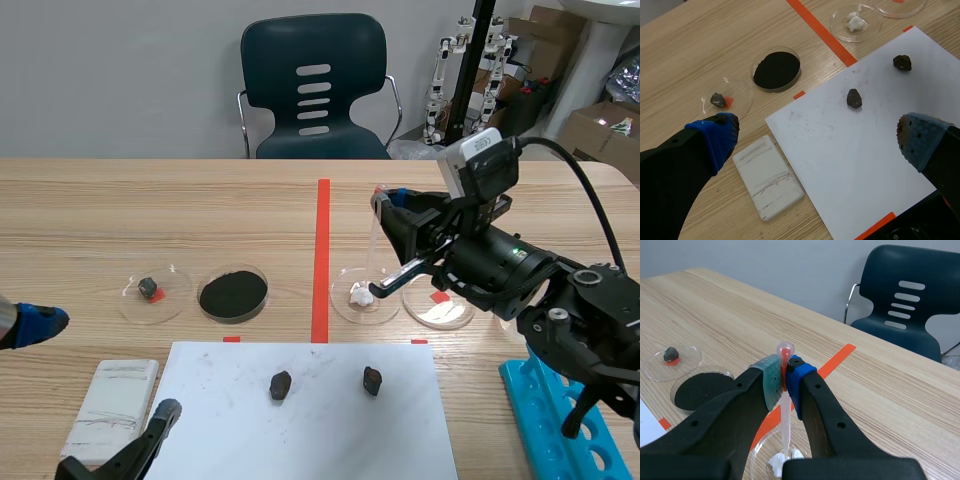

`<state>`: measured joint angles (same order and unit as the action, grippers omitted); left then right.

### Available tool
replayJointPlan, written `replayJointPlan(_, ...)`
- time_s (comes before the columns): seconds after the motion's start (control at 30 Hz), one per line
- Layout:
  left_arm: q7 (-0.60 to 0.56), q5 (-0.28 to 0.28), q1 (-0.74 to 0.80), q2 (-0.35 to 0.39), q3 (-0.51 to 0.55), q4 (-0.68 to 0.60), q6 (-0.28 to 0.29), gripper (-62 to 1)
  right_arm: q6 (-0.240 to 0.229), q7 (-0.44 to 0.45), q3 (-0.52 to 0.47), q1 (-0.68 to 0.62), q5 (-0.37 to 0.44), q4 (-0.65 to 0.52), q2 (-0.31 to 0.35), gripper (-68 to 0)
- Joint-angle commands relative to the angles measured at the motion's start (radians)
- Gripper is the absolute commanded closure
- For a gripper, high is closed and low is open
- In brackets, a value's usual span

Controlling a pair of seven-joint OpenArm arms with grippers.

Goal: Squeeze the dropper onto the mineral

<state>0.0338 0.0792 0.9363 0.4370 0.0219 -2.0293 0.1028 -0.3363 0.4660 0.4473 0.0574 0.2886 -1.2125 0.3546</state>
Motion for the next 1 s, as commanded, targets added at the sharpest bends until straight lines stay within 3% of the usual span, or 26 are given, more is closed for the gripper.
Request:
replayJointPlan(0.0,-0.013,0.005,0.005,-0.006,0.001,-0.006,-0.002,-62.3,-0.001,0.019,-0.007,0.023,0.011,-0.012,0.000,-1.5)
replayJointPlan(0.97,-0.013,0.005,0.005,-0.006,0.001,-0.006,-0.002,-62.3,-0.001,0.018,-0.007,0.023,0.031,-0.012,0.000,-1.5)
